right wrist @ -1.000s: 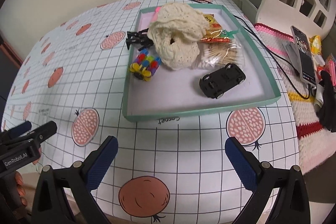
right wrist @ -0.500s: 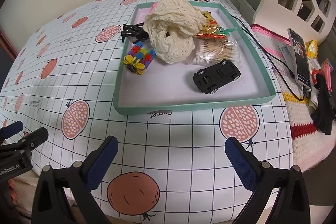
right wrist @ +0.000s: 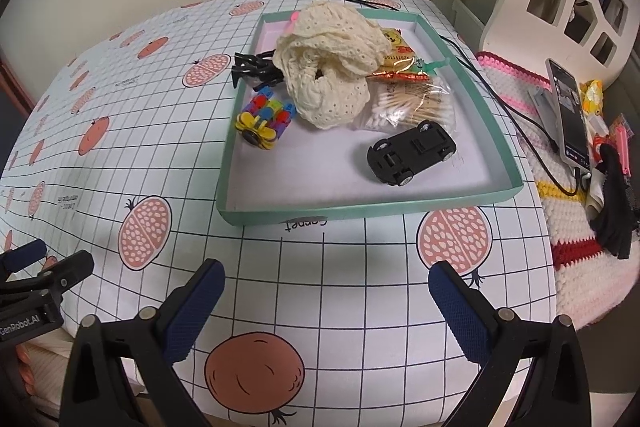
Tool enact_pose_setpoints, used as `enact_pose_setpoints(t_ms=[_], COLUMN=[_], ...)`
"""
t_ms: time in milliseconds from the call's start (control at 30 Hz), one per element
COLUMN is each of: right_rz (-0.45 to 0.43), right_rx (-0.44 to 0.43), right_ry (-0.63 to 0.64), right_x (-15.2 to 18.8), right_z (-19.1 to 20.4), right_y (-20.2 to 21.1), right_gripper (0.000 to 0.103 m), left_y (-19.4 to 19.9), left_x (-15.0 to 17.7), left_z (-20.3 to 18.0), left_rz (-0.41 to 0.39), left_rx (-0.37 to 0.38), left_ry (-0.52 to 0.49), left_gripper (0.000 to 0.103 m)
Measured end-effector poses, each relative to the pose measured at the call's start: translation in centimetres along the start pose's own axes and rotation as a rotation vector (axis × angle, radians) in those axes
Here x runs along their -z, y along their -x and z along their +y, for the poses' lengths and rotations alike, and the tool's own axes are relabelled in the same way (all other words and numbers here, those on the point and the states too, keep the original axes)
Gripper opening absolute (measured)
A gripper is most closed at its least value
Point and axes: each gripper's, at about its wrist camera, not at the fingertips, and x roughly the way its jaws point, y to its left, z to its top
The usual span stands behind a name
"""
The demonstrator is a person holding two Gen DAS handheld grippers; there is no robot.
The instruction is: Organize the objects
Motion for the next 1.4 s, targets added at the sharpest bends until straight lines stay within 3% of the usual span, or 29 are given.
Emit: enact_pose_setpoints(t_ms=[1400], right_rz=[-0.027], right_rx=[-0.008], right_ry=[0.002], right_x=[-0.09], right_z=[0.19], right_y=[0.26], right_gripper=[0.103], left_y=[0.02], left_x=[0.07], left_z=[0.04], left_rz=[0.002], left_rx=[0.007], left_ry=[0.008], left_gripper=[0.097])
